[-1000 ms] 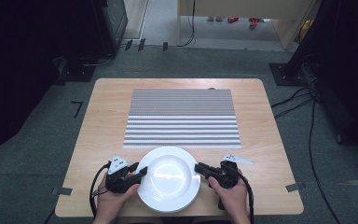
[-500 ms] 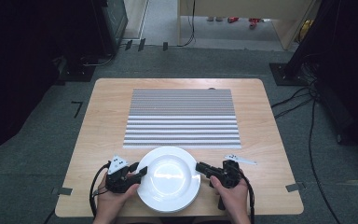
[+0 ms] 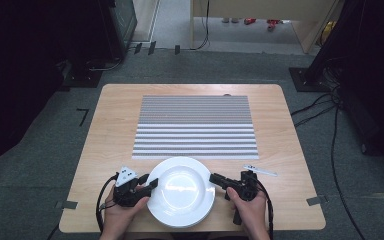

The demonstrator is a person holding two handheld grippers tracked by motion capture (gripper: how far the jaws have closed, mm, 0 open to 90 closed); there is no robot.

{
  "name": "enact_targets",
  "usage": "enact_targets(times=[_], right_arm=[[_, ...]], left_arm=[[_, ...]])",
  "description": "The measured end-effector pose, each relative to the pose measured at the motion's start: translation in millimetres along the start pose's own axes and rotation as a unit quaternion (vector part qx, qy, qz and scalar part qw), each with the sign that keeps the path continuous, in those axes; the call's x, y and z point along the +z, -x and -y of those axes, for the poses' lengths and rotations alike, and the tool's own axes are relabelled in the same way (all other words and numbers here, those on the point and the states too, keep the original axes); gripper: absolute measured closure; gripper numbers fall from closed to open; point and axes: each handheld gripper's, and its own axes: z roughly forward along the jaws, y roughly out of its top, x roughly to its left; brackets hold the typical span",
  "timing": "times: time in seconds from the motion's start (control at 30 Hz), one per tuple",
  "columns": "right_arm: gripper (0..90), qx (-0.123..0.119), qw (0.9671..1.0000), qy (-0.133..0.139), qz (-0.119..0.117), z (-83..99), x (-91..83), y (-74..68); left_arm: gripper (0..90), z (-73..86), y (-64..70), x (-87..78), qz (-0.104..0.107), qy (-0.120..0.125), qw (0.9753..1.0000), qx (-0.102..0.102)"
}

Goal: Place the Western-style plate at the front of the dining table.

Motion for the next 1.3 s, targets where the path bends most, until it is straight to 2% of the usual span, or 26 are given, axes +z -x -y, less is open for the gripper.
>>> enact_targets(times=[0.17,0.23,0.3,0.37,0.4,0.5,0.6,0.63,0.67,0.9,1.0,1.3], right_arm=[[76.3,0.016,0.9998,-0.005,-0.009,0.0,-0.2,1.4],[77.0,0.015,0.9998,-0.006,-0.01,0.4,0.4,0.9],[77.7,0.007,0.9999,-0.003,-0.009,1.4,2.0,-0.7],[79.2,0.0,0.9998,-0.013,-0.012,2.9,5.0,-2.8],[79.5,-0.009,0.9999,-0.005,-0.005,4.6,6.2,-4.6],[79.8,-0.013,0.9999,-0.004,-0.009,4.3,6.3,-3.3],[79.0,-0.037,0.9992,0.007,-0.014,6.4,7.4,-2.2],[79.0,-0.037,0.9992,0.007,-0.014,6.4,7.4,-2.2],[79.0,-0.043,0.9988,0.015,-0.019,7.1,8.7,-1.9],[78.2,-0.06,0.9978,0.023,-0.015,8.9,9.4,-2.7],[78.3,-0.07,0.9967,0.037,-0.02,9.1,11.4,-4.1],[77.8,-0.086,0.9949,0.049,-0.02,10.6,13.4,-5.4]], left_arm=[[57.9,0.0,-0.3,0.0,0.001,-0.001,1.0,0.0],[57.9,0.0,-0.5,0.0,0.002,-0.001,1.0,0.001],[57.8,0.0,-0.4,0.0,0.002,-0.001,1.0,0.0],[57.6,0.1,-0.3,0.1,0.002,0.0,1.0,0.002],[57.5,0.2,-0.4,0.2,0.002,0.0,1.0,0.002],[57.4,0.3,-0.1,1.3,0.001,0.0,1.0,0.001],[57.3,0.0,1.2,0.2,-0.003,0.0,1.0,0.006],[57.3,-0.6,1.0,-0.9,-0.001,0.001,1.0,0.008],[57.5,-2.1,0.0,-3.3,0.01,0.004,0.9999,0.002],[56.8,-2.9,-0.8,-5.4,0.012,0.008,0.9999,0.004],[56.3,-3.8,-2.9,-7.1,0.017,0.011,0.9998,0.0],[53.8,-3.8,-3.7,-5.9,0.022,0.005,0.9998,0.001]])
